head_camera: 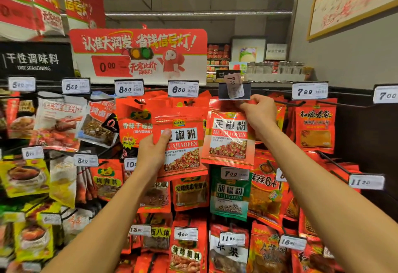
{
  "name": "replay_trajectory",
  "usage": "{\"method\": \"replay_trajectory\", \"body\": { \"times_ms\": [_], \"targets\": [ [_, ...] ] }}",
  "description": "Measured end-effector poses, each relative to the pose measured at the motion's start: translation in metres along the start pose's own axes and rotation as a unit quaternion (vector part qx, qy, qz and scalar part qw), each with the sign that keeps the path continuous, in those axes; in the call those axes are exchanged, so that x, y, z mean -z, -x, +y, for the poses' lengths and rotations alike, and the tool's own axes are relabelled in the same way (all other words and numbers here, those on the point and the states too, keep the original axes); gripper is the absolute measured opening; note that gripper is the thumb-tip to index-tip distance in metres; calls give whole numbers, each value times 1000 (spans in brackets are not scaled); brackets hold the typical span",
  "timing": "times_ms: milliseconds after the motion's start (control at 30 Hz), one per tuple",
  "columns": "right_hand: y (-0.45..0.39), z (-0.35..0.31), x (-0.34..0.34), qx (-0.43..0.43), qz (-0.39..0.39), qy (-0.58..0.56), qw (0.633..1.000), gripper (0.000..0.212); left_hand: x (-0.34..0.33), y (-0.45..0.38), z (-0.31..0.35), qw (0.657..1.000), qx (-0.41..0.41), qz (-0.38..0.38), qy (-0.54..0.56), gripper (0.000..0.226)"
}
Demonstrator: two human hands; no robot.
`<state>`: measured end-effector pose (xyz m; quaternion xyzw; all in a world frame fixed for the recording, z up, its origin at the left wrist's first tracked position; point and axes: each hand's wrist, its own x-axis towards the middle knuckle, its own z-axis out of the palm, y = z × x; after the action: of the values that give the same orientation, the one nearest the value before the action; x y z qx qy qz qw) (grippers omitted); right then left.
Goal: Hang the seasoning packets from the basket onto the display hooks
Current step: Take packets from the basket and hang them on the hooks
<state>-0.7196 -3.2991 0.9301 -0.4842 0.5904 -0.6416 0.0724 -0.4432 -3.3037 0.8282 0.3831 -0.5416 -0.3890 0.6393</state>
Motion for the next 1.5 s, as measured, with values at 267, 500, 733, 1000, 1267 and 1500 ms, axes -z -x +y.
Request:
{"method": "replay_trajectory", "body": {
  "times_ms": [267,500,733,1000,1267,1500],
  "targets": [
    [-7,5,-18,36,40,148,988,36,13,-5,5,1000,-17,10,-20,26],
    [9,16,-1,78,55,175,980,25,-24,-4,16,999,-15,-42,7,28],
    [29,13,14,-57,-175,-188,965,31,-93,3,19,989,30,-136,48,15],
    [11,15,4,-40,-50,-121,991,24,-134,-24,58,985,104,-87,107,23],
    [-2,21,0,-27,24,-73,997,39,-149,-44,56,996,75,-42,27,29],
    [-6,28,-4,-31,3,47,998,45,-155,-53,45,993,57,30,-99,41]
  ]
}}
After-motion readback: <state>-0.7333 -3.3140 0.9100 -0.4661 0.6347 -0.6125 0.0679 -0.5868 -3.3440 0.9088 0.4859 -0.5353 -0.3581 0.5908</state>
